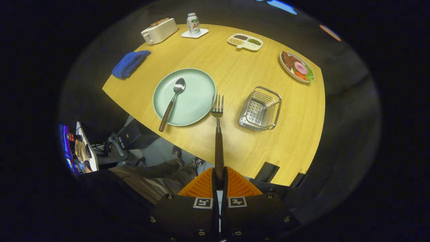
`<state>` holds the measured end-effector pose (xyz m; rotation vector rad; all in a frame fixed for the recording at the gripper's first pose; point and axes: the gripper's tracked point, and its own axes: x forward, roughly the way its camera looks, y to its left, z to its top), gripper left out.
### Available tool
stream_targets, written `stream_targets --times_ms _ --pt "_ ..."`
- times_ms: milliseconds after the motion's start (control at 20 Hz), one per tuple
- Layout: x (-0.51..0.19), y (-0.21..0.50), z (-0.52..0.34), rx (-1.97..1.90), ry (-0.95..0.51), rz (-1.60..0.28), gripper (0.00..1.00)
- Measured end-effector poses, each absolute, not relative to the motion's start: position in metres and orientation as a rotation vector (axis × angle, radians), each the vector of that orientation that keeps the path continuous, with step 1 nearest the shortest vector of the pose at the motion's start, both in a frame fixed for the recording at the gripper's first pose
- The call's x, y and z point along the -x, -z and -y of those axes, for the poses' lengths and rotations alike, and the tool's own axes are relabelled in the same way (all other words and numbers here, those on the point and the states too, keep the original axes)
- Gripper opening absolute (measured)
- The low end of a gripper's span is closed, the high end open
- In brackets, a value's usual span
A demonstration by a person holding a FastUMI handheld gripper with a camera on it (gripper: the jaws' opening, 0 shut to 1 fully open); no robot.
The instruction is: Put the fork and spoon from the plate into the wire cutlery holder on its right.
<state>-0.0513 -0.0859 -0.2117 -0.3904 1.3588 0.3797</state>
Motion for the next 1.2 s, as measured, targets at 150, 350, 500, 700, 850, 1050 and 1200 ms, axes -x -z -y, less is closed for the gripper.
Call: stream_targets --times_ms 150,350,500,700,850,1050,1200 --pt "0.043 0.193 0.107 0.381 -0.36 -1.356 0.02" --pt "0.028 0.185 0.135 0.359 -0.314 -1.399 0.02" --pt "0.015 0.193 0.146 0.357 -0.289 -1.421 0.02" --pt "0.005 0.209 0.146 0.326 -0.286 -1.481 0.02" --pt "-0.006 0.221 0.148 0.348 -0.279 -1.514 0.02" --pt "-0.017 0.235 0.149 0.345 -0.26 -1.57 0.02" --pt "-0.028 0.238 0.145 0.359 -0.256 -1.578 0.02"
